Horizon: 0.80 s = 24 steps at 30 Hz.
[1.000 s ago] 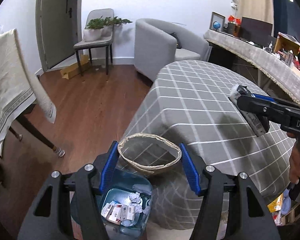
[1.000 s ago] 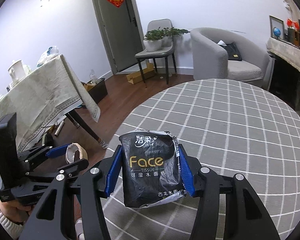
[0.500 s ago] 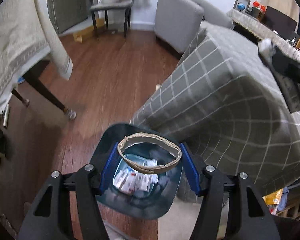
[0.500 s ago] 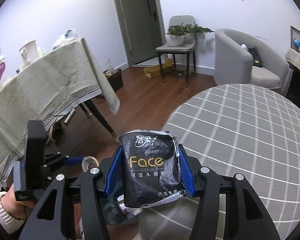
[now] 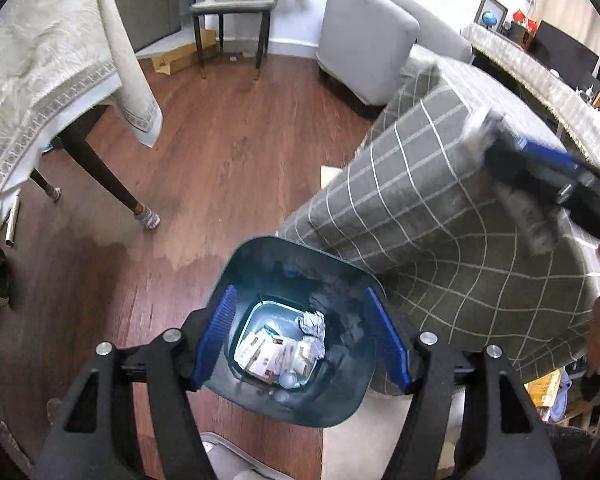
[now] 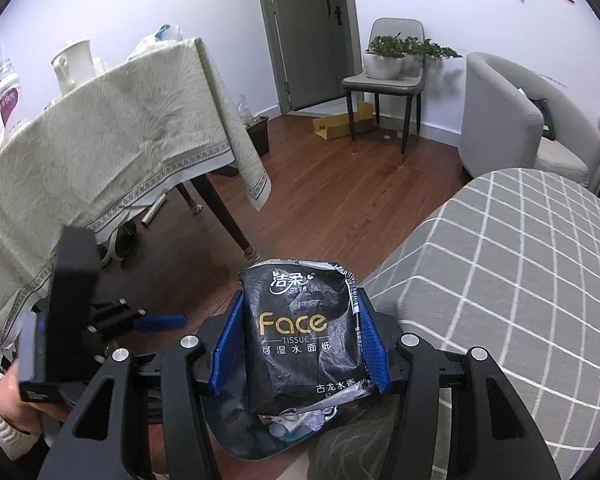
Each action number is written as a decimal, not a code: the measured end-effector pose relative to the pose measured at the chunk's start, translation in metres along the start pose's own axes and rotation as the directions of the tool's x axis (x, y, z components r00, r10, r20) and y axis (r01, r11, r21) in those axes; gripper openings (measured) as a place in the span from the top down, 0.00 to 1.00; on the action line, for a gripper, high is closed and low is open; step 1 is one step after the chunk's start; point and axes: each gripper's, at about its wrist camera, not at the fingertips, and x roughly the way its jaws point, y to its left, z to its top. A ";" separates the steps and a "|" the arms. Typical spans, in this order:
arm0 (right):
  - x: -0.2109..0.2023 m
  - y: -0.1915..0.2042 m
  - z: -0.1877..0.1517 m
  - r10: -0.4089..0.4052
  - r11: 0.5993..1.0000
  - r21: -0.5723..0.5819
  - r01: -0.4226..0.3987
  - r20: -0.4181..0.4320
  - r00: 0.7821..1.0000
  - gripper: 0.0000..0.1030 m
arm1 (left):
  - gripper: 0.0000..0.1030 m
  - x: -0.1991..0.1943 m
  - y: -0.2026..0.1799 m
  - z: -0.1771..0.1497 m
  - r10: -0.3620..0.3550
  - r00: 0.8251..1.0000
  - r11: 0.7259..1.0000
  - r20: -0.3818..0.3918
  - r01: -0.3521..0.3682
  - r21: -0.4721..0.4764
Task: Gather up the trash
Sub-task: 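Open both tools to drop the tape roll and tissue pack into the bin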
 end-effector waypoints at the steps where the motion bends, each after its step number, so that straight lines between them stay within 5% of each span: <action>1: 0.003 0.002 -0.001 0.001 1.000 -0.001 -0.001 -0.008 1.000 0.47 | 0.32 -0.004 0.000 0.000 -0.002 1.000 1.000 0.014 0.002 -0.001; 14: 0.050 0.028 -0.017 0.013 0.999 -0.039 -0.018 -0.127 0.992 0.48 | 0.44 -0.054 0.014 0.016 0.010 0.975 0.999 0.221 -0.001 -0.043; 24: 0.082 0.041 -0.045 0.020 0.999 -0.044 -0.032 -0.247 0.969 0.47 | 0.56 -0.082 0.010 0.027 0.009 0.951 0.999 0.309 0.008 -0.054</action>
